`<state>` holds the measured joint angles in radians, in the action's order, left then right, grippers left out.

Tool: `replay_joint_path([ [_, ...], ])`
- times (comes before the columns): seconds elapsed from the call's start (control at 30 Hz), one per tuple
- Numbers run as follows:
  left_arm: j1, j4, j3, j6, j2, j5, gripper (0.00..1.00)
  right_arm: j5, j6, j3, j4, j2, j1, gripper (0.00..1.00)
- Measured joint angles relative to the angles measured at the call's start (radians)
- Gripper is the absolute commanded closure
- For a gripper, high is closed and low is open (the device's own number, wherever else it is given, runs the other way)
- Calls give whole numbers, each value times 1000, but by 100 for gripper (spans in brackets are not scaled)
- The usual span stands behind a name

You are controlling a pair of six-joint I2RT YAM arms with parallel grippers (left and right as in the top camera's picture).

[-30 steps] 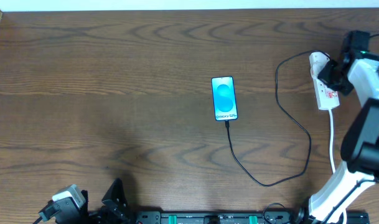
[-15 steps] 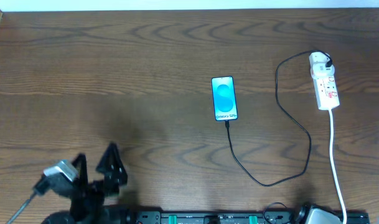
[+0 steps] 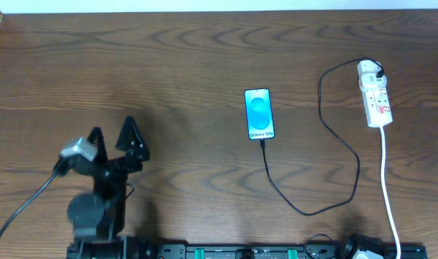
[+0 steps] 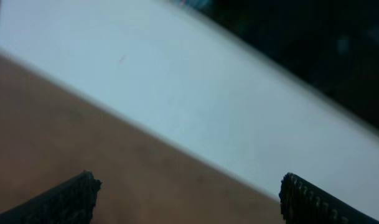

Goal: Plug charger to phone and switch on socket

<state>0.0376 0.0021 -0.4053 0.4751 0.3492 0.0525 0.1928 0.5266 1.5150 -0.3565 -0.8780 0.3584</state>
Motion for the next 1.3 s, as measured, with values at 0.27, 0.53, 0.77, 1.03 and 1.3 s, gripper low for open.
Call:
replay_joint_path([
  [0.27,0,59,8,0,325,7,7,6,-24,-3,-119,150,0,76],
  [0.53,0,93,8,-9,319,129,7,10,-53,-32,-182,375,0,77],
  [0.77,0,-151,8,-55,-5,153,7,15,-64,-55,-235,534,1,80],
  [1.03,0,-376,2,-88,-334,156,7,131,-64,-99,-243,605,20,79],
  [1.3,0,-435,-1,-119,-328,159,7,233,-65,-107,-196,668,20,70],
])
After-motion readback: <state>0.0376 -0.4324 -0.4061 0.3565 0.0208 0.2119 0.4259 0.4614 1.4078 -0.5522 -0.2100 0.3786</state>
